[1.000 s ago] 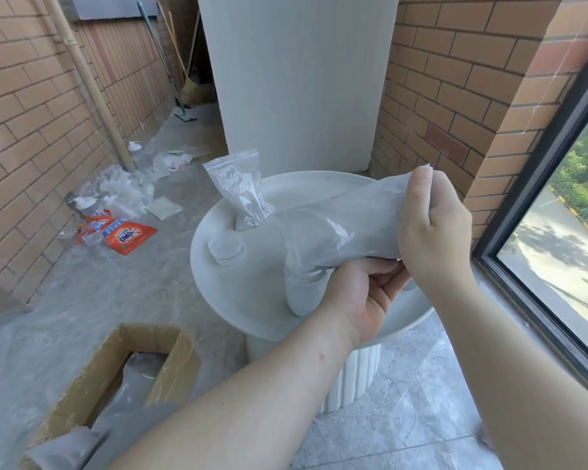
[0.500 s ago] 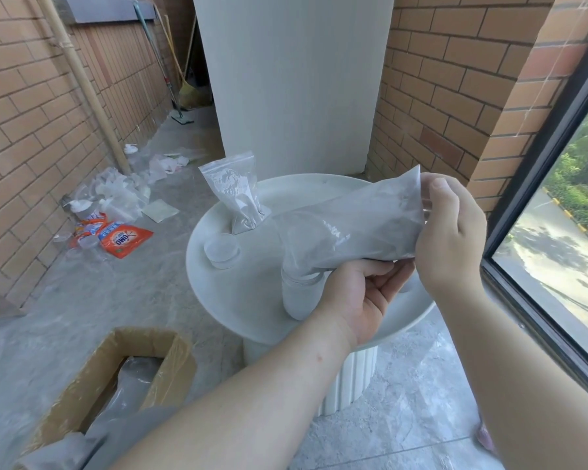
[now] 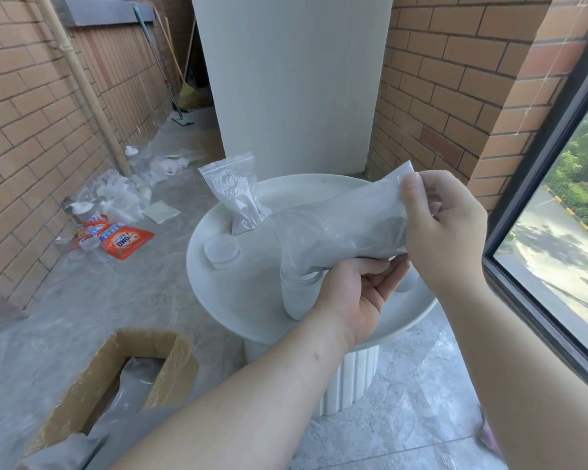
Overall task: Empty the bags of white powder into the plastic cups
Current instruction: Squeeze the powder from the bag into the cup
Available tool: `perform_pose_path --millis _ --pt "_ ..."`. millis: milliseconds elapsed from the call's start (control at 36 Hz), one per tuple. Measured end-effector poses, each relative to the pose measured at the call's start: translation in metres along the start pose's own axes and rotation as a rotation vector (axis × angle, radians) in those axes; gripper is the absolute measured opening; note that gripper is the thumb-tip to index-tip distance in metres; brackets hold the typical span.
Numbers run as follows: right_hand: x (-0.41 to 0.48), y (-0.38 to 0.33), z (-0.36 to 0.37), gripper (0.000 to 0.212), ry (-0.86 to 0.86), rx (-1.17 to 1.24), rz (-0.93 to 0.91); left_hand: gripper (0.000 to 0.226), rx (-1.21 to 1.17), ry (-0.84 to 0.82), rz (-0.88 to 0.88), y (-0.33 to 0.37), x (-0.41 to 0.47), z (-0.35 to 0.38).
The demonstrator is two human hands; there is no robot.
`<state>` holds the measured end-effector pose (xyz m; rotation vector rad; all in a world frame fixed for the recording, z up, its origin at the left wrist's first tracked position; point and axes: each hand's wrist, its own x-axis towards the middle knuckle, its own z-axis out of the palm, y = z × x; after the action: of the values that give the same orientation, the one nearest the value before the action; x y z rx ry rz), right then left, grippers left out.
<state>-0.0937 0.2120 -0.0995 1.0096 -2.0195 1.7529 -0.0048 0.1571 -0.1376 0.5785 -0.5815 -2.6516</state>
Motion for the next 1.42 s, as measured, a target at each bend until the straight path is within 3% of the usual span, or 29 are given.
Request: perform_pose_path --millis 333,1417 --pt "0.004 -0.018 0.006 0.020 0.007 0.017 -0.064 0.048 -0.017 -0.008 0.016 0.005 -0.004 0.000" --pt "0.006 -0.028 0.013 0.026 0.043 -0.044 -0.186 0.033 -0.049 0.002 -0.014 0.006 0.001 -0.005"
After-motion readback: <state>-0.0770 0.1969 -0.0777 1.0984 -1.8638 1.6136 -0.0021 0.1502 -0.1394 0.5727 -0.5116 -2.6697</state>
